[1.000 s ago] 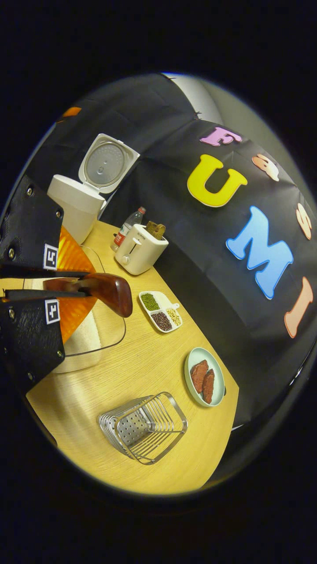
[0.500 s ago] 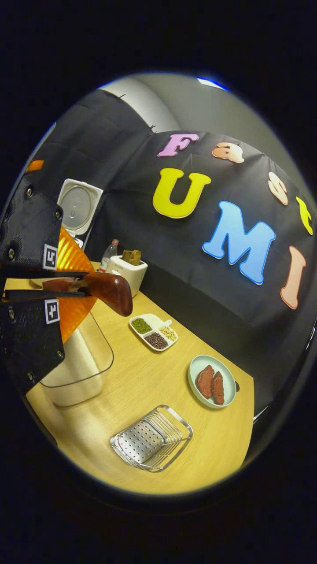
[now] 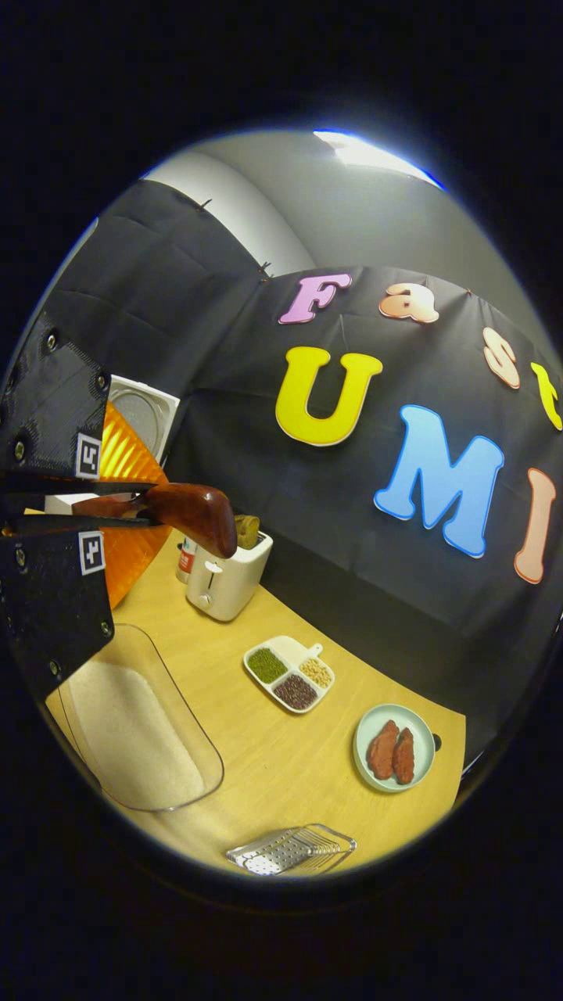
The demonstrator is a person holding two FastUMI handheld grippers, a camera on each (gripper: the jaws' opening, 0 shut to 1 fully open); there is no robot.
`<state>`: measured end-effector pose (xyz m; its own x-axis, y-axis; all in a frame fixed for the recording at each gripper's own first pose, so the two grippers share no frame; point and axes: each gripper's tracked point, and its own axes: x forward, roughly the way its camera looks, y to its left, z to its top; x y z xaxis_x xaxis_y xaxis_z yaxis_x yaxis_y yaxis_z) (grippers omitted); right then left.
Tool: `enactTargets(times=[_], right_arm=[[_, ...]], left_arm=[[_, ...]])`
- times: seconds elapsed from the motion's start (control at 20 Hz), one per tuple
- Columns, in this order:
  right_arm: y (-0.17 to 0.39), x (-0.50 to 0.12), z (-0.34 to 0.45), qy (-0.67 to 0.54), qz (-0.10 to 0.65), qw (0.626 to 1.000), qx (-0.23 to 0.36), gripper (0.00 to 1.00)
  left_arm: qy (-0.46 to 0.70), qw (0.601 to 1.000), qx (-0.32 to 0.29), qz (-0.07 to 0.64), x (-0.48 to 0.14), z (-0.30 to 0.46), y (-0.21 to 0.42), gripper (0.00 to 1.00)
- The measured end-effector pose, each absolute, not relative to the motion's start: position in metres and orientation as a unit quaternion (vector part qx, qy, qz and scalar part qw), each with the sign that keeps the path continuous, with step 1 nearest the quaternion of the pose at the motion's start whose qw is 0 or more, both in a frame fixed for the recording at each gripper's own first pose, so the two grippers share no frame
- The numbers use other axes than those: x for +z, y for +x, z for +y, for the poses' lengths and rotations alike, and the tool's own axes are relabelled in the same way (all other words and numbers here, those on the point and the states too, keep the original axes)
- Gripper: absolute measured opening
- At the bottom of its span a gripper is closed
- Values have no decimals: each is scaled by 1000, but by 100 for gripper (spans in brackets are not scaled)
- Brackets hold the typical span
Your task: Close the left gripper, press the button to open the rice cooker; take a wooden spoon from the chopstick holder with the right hand, scoop a spoonful of rice and pour it into the rice cooker, then put the wooden spoon back into the chopstick holder.
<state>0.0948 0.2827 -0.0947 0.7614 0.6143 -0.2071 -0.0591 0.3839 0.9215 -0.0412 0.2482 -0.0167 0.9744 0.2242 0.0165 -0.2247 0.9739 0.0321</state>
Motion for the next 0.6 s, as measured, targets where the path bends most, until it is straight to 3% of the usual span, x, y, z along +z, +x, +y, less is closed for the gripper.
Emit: enactTargets(times=[0.6], right_arm=[[105,-79,436,445,286,787,317,10]], left_arm=[[20,981,191,17,-37,322,-94,98]])
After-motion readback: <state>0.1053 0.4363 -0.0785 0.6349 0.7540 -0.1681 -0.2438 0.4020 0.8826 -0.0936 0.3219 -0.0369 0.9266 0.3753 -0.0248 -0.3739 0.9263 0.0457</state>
